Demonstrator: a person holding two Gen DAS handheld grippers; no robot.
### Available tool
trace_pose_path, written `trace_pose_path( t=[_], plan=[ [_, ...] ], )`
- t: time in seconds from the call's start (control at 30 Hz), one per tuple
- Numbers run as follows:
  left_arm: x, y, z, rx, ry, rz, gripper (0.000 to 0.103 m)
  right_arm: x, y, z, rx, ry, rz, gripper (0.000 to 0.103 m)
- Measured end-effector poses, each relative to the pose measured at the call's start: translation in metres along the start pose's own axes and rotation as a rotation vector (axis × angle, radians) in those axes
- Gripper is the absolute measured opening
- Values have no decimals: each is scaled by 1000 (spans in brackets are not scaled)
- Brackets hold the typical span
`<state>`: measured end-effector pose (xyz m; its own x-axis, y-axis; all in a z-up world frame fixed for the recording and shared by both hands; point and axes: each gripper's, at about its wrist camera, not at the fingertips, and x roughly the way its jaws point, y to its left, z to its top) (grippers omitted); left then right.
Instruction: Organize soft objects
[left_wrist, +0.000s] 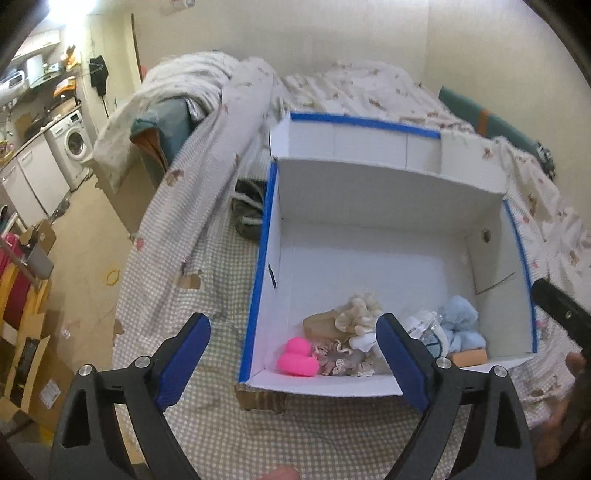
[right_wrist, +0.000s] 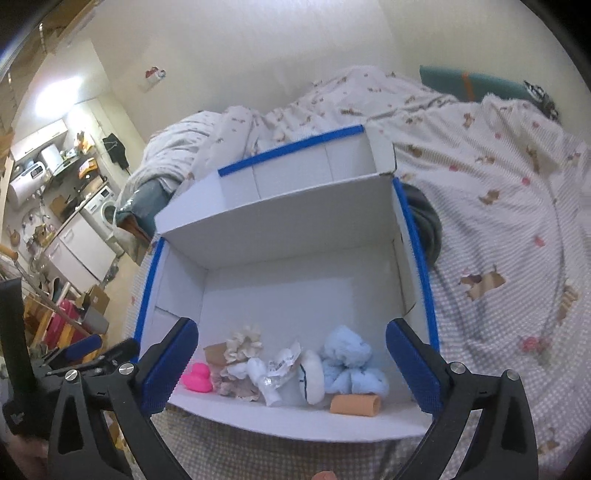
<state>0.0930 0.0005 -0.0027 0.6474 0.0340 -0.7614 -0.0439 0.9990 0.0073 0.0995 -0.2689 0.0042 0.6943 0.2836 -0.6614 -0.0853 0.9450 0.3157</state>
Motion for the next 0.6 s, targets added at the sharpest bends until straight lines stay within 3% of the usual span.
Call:
trace_pose_path(
  t=[0.2, 0.6],
  plan=[
    [-31, 6, -18, 5, -97, 9, 90, -22, 7, -16, -41, -25, -2, 103],
    [-48, 17, -36, 3, -130, -8, 90, -30, 25, -38, -124, -43, -31, 103]
  ],
)
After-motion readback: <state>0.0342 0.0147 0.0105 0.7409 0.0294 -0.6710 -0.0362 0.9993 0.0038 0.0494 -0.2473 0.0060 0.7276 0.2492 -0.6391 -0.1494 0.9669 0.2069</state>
